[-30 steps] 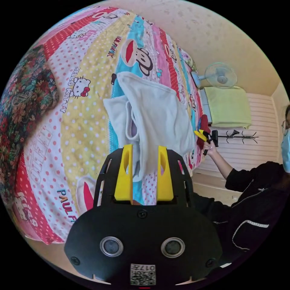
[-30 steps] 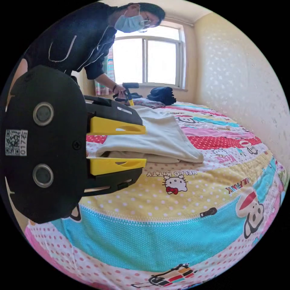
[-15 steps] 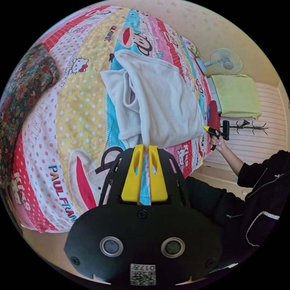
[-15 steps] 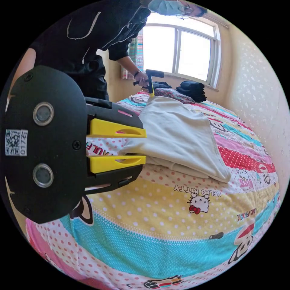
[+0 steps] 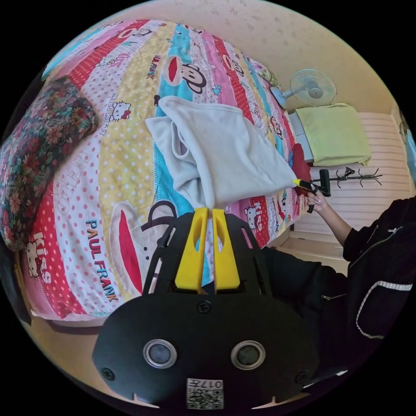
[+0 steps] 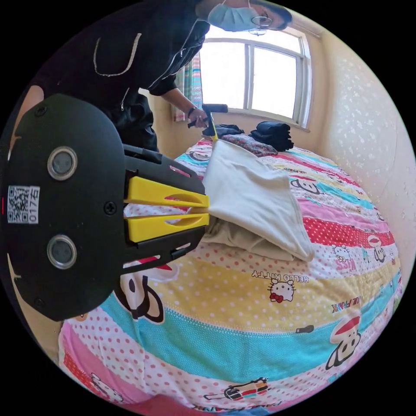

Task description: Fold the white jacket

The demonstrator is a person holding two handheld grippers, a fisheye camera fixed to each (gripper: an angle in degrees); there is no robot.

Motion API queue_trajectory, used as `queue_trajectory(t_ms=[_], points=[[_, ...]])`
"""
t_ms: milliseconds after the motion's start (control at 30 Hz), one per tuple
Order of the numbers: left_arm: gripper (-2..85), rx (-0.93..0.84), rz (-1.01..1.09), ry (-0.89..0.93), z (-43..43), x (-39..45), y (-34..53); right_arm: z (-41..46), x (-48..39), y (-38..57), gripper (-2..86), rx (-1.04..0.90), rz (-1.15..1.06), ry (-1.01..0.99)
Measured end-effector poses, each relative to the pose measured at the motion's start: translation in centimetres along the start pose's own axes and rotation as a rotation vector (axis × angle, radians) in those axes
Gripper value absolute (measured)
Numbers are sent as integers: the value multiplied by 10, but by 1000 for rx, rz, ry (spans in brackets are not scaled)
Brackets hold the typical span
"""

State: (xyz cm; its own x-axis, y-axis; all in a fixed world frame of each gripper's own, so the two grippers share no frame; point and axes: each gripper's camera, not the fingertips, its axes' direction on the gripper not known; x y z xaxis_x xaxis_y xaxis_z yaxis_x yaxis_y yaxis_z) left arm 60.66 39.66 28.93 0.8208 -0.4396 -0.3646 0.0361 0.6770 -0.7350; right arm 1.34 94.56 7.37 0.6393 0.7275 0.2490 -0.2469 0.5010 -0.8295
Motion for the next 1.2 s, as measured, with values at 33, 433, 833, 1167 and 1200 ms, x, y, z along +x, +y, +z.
queue_trajectory(t_ms=[33, 433, 833, 1167, 1200], points=[[7, 6, -17, 0, 3, -3, 5, 3, 6, 3, 34, 0, 23, 4], [61, 188, -74, -53, -37, 4, 76, -44, -12, 5, 84, 159, 119, 41], [14, 345, 367, -409, -14, 127, -99, 17, -160, -186, 86, 175, -253, 472], [-7, 273, 215, -487, 24, 55, -97, 35, -148, -214, 66, 126, -231, 528], [-6, 288, 175, -474, 13, 54, -92, 30, -154, -214, 66, 138, -223, 539]])
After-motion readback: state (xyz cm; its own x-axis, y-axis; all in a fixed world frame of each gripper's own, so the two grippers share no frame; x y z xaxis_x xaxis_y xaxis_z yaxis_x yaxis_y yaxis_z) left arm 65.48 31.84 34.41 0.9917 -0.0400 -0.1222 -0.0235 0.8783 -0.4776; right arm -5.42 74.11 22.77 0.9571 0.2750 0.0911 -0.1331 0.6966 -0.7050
